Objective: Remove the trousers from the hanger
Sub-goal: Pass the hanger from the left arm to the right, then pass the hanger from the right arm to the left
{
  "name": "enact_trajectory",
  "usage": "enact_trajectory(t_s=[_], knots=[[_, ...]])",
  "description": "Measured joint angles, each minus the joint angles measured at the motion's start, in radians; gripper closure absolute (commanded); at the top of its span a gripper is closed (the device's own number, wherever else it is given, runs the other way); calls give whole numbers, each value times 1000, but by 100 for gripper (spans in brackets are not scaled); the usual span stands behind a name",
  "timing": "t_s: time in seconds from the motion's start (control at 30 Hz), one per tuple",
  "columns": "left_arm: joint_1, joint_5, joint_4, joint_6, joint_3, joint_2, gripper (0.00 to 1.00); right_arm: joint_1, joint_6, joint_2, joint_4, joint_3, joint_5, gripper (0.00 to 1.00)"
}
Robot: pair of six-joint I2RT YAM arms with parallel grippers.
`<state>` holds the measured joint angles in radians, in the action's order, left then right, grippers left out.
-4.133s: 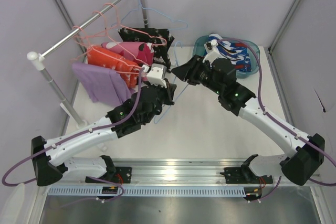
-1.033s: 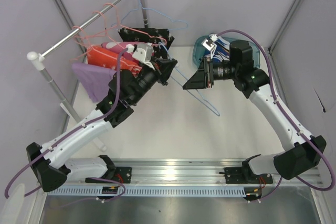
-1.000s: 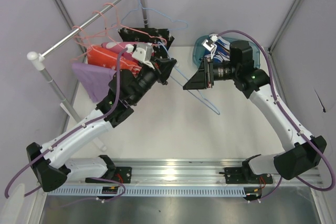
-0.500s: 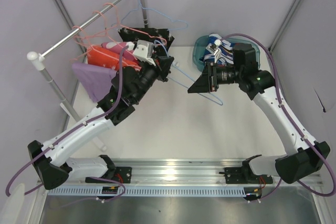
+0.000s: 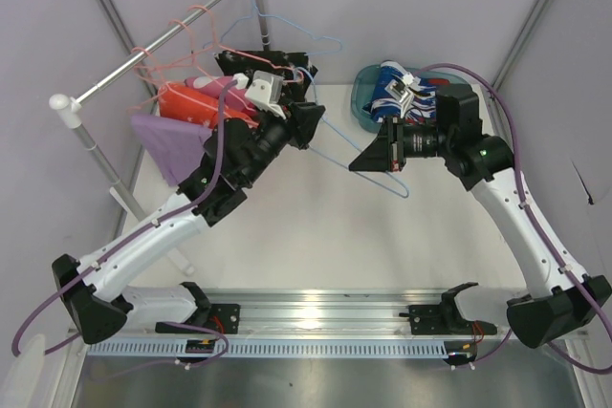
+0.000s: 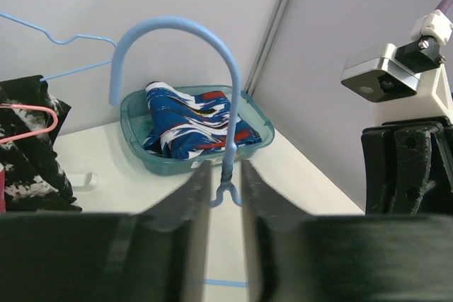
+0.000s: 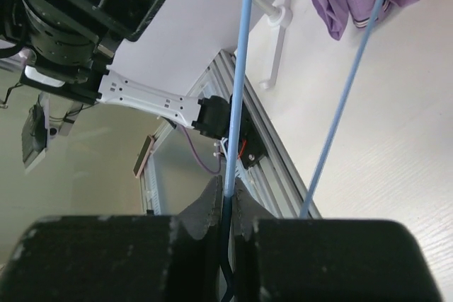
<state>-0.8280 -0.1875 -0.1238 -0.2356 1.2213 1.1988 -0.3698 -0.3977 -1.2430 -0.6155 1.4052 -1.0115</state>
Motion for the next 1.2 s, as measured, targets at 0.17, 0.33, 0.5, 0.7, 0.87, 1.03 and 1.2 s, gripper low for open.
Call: enact_trajectory(t_s=[0.17, 0.33, 0.5, 0.7, 0.87, 1.03, 1.2], knots=[[0, 2, 37, -111, 7, -7, 33, 5, -79, 41, 108, -72, 37, 100], [-26, -32, 109, -298, 3, -50, 25, -1, -127, 47, 180, -99, 77, 100], [-81, -56, 114, -484, 2, -66, 27, -34, -135, 47, 225, -99, 113, 100], [-98, -85, 130, -642, 19, 24, 36, -67, -128, 47, 240, -99, 147, 100], [-118, -118, 130, -706, 23, 71, 50, -68, -115, 68, 232, -99, 170, 100], [-152, -145, 87, -743, 47, 95, 81, -68, -104, 89, 224, -99, 177, 100], [-185, -184, 51, -789, 75, 119, 100, -66, -77, 111, 216, -100, 191, 97]])
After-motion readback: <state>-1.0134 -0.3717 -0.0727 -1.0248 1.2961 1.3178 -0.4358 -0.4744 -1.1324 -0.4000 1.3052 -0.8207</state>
